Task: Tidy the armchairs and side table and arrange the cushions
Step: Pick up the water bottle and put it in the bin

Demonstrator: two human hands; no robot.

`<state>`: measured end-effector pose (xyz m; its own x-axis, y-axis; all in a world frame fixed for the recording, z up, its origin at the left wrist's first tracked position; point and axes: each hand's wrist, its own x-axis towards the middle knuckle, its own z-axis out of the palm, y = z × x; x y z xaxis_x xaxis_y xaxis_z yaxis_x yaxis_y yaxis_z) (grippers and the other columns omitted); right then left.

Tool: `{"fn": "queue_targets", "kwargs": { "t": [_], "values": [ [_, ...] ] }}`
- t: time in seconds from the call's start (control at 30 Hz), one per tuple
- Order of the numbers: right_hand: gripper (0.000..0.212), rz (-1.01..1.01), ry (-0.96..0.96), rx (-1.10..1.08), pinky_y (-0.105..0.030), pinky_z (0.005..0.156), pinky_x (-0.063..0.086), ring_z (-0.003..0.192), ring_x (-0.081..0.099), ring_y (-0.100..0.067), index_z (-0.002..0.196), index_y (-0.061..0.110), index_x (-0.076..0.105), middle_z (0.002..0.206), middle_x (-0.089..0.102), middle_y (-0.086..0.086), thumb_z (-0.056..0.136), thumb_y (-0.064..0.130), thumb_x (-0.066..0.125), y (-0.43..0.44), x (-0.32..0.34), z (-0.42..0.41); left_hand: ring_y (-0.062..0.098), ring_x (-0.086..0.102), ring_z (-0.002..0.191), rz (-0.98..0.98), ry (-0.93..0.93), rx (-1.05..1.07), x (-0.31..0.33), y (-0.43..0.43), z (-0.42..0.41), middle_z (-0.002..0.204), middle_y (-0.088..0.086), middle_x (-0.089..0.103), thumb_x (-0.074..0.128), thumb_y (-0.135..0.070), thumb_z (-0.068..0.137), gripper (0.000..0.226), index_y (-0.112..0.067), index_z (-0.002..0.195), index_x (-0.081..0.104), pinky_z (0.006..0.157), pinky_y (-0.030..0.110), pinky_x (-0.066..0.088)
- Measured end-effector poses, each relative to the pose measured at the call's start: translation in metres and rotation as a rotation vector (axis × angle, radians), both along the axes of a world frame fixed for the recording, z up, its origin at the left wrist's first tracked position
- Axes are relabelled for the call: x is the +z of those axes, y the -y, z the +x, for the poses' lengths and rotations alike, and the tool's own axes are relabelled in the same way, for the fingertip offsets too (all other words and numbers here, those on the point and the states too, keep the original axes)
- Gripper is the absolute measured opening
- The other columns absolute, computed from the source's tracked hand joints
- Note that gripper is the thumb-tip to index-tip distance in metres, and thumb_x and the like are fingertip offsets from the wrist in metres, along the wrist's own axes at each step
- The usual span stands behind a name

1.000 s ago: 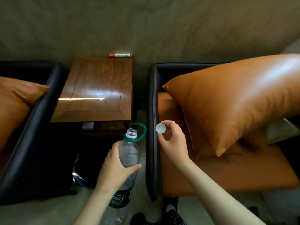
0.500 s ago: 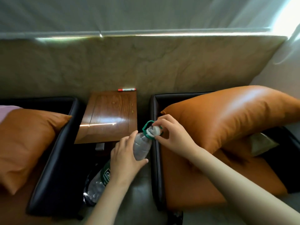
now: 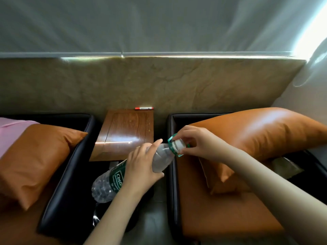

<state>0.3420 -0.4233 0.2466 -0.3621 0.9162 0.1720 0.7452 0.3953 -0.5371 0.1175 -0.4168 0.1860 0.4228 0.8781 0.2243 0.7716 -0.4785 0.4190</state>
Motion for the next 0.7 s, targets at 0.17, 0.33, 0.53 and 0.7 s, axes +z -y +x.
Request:
{"fn": "queue_targets", "kwargs": {
  "t": [0.17,0.33,0.53,0.7],
  "values": [
    [0.026,-0.089,-0.112,-0.075,-0.026,0.074,0.056,0.079,0.065,-0.005,0.098,0.025,0.065,0.087,0.068,0.006,0.077,0.026,0.08,0.004,0.005,-0.003,0.013,0.037,0.128,-0.021,-0.035,-0.016,0.006,0.002,0.0,0.136,-0.011,0.041,0.082,-0.041,0.065,0.101,-0.039,0.147,0.023,0.105,0.028,0.027],
    [0.033,-0.206,-0.099,-0.184,-0.022,0.051,0.051,0.052,0.067,-0.011,0.081,0.009,0.061,0.062,0.069,0.0,0.088,0.041,0.063,0.002,0.01,-0.01,0.013,0.038,0.127,-0.017,-0.012,-0.02,0.006,0.007,0.002,0.135,-0.011,0.042,0.083,-0.043,0.063,0.101,-0.039,0.146,0.025,0.105,0.029,0.029],
    [0.029,-0.214,-0.09,-0.083,-0.024,0.074,0.056,0.077,0.067,-0.003,0.108,0.025,0.063,0.087,0.068,0.005,0.084,0.04,0.069,0.004,0.016,-0.007,0.012,0.041,0.127,-0.1,0.088,-0.003,0.006,0.009,-0.001,0.136,-0.012,0.044,0.085,-0.042,0.058,0.102,-0.041,0.143,0.028,0.104,0.032,0.035],
    [0.031,-0.175,-0.1,-0.008,-0.021,0.077,0.054,0.085,0.064,0.0,0.111,0.022,0.065,0.093,0.066,0.01,0.082,0.024,0.075,0.003,0.017,-0.007,0.01,0.041,0.127,-0.143,0.123,0.002,0.01,0.008,-0.004,0.135,-0.013,0.045,0.087,-0.04,0.057,0.102,-0.041,0.142,0.03,0.104,0.034,0.039]
  ]
}}
